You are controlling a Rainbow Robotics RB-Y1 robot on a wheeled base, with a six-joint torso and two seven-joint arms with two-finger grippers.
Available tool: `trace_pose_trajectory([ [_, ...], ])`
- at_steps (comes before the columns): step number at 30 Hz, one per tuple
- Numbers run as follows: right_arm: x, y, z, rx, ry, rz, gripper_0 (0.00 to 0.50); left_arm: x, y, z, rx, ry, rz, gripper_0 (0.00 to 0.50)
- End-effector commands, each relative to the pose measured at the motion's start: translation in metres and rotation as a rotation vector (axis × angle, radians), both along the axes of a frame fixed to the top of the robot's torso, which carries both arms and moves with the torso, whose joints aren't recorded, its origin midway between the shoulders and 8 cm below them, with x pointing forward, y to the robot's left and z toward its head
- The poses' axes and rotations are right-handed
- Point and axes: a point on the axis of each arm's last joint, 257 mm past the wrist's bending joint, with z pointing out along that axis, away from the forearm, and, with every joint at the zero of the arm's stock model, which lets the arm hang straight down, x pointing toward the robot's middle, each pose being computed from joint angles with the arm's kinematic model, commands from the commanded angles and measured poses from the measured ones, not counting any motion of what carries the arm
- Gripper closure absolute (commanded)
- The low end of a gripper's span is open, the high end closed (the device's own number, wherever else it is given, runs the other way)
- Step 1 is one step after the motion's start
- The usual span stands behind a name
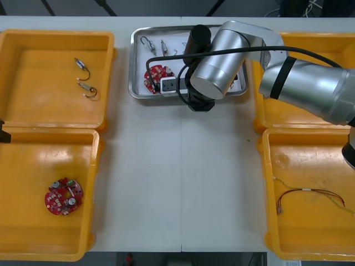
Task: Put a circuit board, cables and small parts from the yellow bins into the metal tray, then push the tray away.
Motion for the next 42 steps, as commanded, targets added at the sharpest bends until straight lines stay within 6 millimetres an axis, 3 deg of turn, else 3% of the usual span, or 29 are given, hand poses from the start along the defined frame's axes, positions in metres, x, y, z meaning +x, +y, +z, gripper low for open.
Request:
trace_pose_trajectory([
  [1, 0.019, 0.016, 0.036, -0.008, -0.089, 0.069, 0.5, -0.003, 0.003, 0.0, 0.075, 0.011, -0.091, 0.0],
  [19, 0.037, 0.027, 0.046, 0.052, -0.153, 0.099, 0.5, -0.003, 0.003, 0.0, 0.075, 0.011, -0.091, 0.0],
  [21, 0.037, 0.027, 0.046, 0.053, -0.153, 0.098, 0.454, -0.003, 0.003, 0.0, 0.075, 0.011, -0.091, 0.0],
  [26, 0.033, 0.032, 0.045, 0.066, -0.138, 0.102, 0.133, -0.003, 0.003, 0.0, 0.075, 0.011, -0.091, 0.0],
  [27, 0.032, 0.033, 0.043, 0.07, -0.13, 0.102, 0.096, -0.003, 0.003, 0.0, 0.075, 0.011, -0.091, 0.0],
  [28, 0.029, 0.032, 0.042, 0.083, -0.113, 0.092, 0.026, -0.003, 0.003, 0.0, 0.075, 0.011, -0.091, 0.0],
  [29, 0.026, 0.032, 0.039, 0.091, -0.095, 0.088, 0.0, -0.003, 0.003, 0.0, 0.075, 0.011, -0.091, 0.0],
  [34, 0.013, 0.023, 0.041, 0.075, -0.057, 0.087, 0.0, -0.003, 0.003, 0.0, 0.075, 0.011, -0.091, 0.0],
  [42, -0.011, 0.003, 0.067, 0.016, -0.041, 0.086, 0.0, -0.003, 0.003, 0.0, 0.075, 0.011, -0.091, 0.0],
])
